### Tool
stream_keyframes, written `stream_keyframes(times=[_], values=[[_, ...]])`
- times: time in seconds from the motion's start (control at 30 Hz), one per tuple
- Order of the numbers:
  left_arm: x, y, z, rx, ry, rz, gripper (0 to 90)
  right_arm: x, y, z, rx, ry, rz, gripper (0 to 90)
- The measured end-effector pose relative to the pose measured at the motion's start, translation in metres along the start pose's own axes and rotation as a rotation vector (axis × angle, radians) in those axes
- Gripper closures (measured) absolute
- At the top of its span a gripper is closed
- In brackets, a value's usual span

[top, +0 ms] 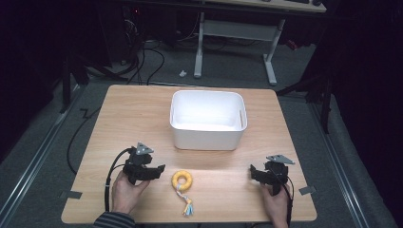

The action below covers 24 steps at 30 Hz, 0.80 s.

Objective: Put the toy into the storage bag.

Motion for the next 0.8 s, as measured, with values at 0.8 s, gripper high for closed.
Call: stream_keyframes(times=[0.8], values=[[0.025, -0.02, -0.019, -0.075, -0.087, 0.082, 43.8, 0.0, 0.0, 0.0, 0.001, -0.001, 0.0, 13.6]])
Point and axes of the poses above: each handheld gripper's, and its own axes: y roughly backward along the jaws, z roughly out of its underside, x roughly to its right, the point moved 5 cm from there along -y, roughly forward along the jaws, and after that the axes turned 13 degrees about -y, right-handed, at the moved point
